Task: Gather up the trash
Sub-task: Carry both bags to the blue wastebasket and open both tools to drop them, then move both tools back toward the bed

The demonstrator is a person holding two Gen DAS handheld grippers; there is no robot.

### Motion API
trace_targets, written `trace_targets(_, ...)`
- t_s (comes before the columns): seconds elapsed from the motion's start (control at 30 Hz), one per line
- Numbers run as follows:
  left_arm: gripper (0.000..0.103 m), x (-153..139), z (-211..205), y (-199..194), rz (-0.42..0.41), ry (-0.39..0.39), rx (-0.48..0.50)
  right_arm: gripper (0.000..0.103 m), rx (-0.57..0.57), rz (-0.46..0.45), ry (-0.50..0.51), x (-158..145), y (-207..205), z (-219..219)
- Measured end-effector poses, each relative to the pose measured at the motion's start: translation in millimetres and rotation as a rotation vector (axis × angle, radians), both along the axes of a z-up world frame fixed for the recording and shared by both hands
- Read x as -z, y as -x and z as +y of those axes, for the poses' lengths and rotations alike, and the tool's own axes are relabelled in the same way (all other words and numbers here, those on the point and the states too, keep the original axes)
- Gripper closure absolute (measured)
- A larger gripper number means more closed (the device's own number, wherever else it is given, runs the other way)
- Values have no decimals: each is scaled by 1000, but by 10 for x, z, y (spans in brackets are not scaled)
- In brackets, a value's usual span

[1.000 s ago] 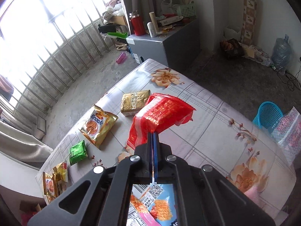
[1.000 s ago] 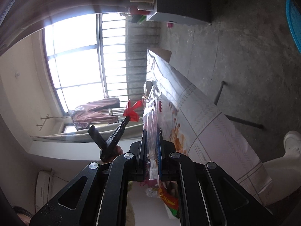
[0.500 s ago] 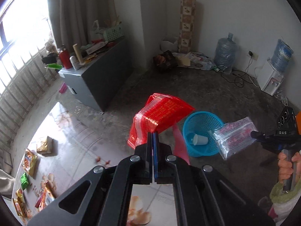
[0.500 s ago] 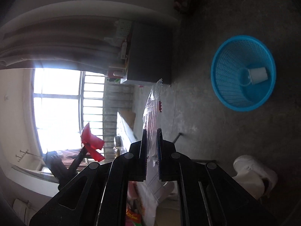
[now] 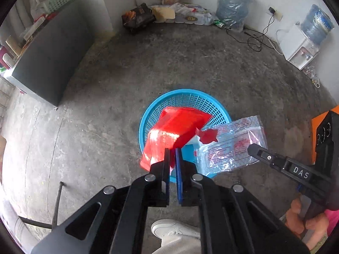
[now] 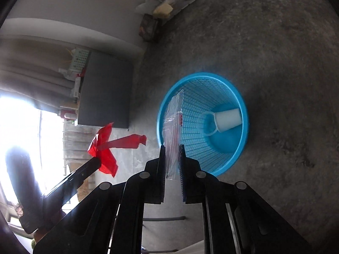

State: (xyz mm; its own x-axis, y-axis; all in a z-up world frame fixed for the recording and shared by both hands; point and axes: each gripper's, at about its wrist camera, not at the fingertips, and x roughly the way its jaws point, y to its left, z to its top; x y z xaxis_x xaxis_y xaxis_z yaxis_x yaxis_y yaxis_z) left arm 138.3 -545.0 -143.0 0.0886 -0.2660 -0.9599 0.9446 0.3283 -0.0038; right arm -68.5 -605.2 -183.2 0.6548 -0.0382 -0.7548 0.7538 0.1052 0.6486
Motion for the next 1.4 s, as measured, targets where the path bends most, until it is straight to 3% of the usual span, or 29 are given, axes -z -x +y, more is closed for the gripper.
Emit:
trace_targets(0.07, 84, 187, -75, -46, 16, -23, -39, 66, -18, 25, -15, 210, -120, -96)
trace_targets(0.1, 72, 256, -89, -73, 27, -34, -61, 54, -29, 26, -44, 338, -168, -146)
trace_targets(0.23, 63, 283, -31, -114, 57, -14, -80, 51, -35, 120, -102, 627, -246, -177)
trace_targets(0.4, 47, 8, 53, -114, 26, 46, -69, 46, -15, 149, -63, 541, -158, -52)
trace_targets(0.53, 43, -371, 177, -51, 23, 101, -60, 43, 13, 152, 11, 279, -39, 60)
trace_targets(0.7, 38, -1008, 557, 71, 1, 206, -58, 35, 5, 205, 194, -252, 145, 279)
trace_targets(1.0, 30, -2005, 1801, 198, -23, 365, -116, 23, -104, 221, 439, -1079, 187, 720)
trace_targets(1.07, 29, -2146, 2115, 220, -35, 383, -146, 16, -145, 208, 483, -1221, 150, 849)
trace_targets(1.4, 27, -2443, 3537, 342, -149, 430, -350, 8, -343, 191, 585, -1633, -184, 1476)
